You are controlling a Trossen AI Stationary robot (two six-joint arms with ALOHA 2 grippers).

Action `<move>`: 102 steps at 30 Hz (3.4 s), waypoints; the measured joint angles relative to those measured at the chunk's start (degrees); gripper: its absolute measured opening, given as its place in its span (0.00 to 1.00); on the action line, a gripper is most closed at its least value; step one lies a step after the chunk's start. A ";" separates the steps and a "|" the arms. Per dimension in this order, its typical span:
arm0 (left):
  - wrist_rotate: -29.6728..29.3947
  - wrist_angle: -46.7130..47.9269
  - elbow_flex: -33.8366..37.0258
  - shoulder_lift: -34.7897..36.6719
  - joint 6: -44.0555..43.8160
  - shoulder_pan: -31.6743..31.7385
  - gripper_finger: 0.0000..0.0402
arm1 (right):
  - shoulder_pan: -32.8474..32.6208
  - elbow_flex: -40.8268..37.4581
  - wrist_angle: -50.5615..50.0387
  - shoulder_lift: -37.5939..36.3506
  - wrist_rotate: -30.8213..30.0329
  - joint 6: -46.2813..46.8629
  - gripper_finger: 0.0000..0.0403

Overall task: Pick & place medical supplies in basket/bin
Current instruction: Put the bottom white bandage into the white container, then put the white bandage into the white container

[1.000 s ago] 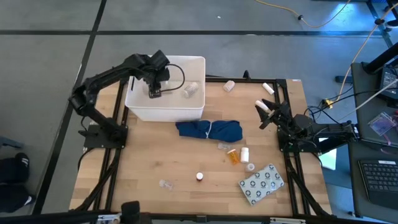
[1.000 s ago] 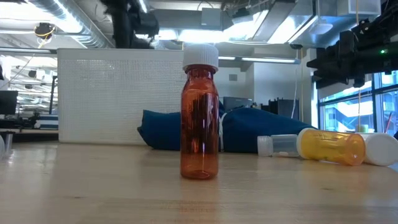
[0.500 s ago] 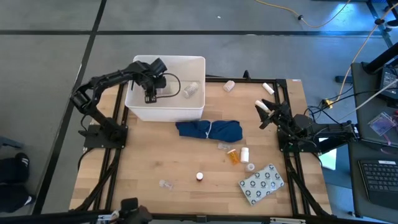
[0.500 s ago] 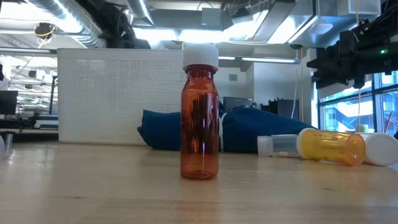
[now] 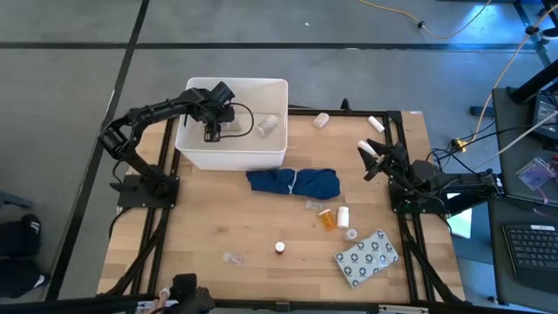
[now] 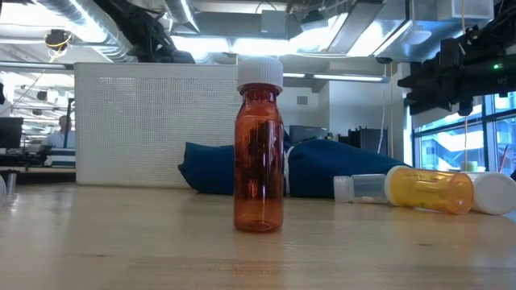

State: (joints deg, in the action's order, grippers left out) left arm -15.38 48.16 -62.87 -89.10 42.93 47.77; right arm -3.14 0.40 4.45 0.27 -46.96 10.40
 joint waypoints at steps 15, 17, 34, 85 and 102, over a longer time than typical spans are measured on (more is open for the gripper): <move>0.00 2.60 0.02 0.02 -1.78 -0.04 0.51 | 0.02 0.00 1.34 0.00 0.02 -0.16 0.64; 0.00 2.56 0.02 0.02 -1.70 -0.04 0.51 | 0.02 0.00 1.33 0.00 0.02 -0.21 0.64; 0.01 3.05 0.02 0.02 -5.25 -0.04 0.56 | 0.00 0.00 1.27 -0.02 0.02 -0.34 0.64; 18.10 -9.95 -3.72 31.19 -45.32 -0.09 0.68 | 7.33 49.23 -28.32 43.14 10.70 -5.44 0.64; 18.05 -4.95 -3.72 30.99 -45.21 -0.09 0.68 | 33.61 70.05 -43.17 82.36 39.55 -49.08 0.64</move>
State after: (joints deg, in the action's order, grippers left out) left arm 2.68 43.21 -66.59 -58.11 -2.28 47.68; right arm 30.47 70.46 -38.72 82.63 -7.40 -38.68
